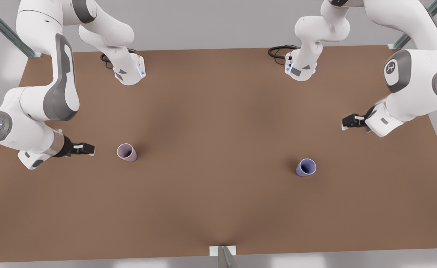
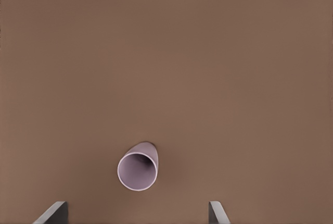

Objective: Stack the cups, with the pink cup at the bottom and the purple cup at the top

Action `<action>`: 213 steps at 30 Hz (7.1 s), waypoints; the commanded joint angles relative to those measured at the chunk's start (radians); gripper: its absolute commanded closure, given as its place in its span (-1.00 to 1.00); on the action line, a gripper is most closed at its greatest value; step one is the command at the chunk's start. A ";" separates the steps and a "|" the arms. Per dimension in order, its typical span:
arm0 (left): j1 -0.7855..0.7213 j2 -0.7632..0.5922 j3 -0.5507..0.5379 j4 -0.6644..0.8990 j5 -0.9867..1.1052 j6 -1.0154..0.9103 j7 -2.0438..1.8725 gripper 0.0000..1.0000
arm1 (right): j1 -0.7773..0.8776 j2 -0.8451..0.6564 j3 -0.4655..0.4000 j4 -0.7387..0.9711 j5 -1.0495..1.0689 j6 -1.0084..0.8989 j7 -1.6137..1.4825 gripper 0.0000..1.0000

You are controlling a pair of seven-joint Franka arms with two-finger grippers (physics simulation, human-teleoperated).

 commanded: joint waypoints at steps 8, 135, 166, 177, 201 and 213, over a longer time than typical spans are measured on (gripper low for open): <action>0.000 0.015 0.017 -0.023 0.002 0.027 0.030 -1.00 | 0.031 -0.009 0.003 -0.057 -0.013 0.104 0.010 -1.00; -0.066 0.417 -0.026 -0.279 0.007 0.642 -0.067 0.28 | -0.061 0.011 0.132 -0.024 -0.067 0.078 0.076 -1.00; -0.369 0.445 -0.135 0.155 -0.038 0.275 -1.044 0.57 | -0.051 -0.021 0.141 -0.065 -0.056 0.085 0.120 -1.00; -0.369 0.488 -0.144 0.148 -0.041 0.361 -1.045 0.57 | -0.052 -0.021 0.143 -0.063 -0.055 0.072 0.208 -1.00; -0.369 0.534 -0.148 0.134 -0.039 0.380 -1.041 0.35 | -0.060 -0.012 0.141 -0.060 -0.053 0.072 0.196 -1.00; -0.369 0.526 -0.148 0.134 -0.036 0.369 -1.029 -0.99 | -0.060 -0.012 0.141 -0.060 -0.053 0.072 0.196 -1.00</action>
